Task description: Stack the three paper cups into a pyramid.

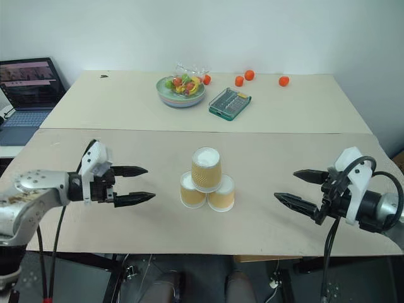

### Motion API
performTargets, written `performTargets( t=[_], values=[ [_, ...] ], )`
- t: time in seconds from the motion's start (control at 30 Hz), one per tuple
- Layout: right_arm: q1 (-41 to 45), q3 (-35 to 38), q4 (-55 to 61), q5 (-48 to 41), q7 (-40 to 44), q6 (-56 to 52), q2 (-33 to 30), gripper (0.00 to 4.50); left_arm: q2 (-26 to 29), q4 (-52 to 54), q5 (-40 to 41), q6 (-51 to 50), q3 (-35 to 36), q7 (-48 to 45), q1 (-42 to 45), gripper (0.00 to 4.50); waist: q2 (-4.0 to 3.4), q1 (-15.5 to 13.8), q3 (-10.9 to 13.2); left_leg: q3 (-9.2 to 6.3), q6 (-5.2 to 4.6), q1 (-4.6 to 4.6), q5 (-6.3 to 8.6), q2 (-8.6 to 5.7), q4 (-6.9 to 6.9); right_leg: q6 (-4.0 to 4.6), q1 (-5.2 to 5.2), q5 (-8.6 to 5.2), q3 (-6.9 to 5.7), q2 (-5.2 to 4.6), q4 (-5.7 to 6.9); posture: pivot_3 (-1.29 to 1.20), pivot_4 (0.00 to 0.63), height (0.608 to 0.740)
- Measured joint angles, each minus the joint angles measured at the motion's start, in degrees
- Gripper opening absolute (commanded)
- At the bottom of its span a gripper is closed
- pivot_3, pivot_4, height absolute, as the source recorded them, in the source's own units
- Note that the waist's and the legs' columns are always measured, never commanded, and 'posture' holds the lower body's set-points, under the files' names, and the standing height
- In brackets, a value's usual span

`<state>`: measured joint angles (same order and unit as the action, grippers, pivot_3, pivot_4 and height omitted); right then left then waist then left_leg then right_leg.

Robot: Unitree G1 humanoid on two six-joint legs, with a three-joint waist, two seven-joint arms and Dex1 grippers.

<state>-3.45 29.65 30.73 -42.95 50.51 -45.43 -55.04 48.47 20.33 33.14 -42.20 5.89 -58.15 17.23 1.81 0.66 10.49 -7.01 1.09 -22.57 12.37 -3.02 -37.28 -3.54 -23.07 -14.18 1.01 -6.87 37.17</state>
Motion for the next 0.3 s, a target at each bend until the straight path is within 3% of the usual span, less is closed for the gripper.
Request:
performTargets(
  t=[0.3],
  values=[
    [1.8,-0.9,1.3,-1.2,-3.8,-0.4,2.4,4.50,-4.1,0.8,0.4,1.1,1.9,5.6,0.0,4.44,-0.01,0.1,0.0,0.02,0.00,0.04,0.00,0.00,0.03,0.00,0.01,0.00,0.02,0.01,0.00,0.00,0.150,0.740]
  ],
)
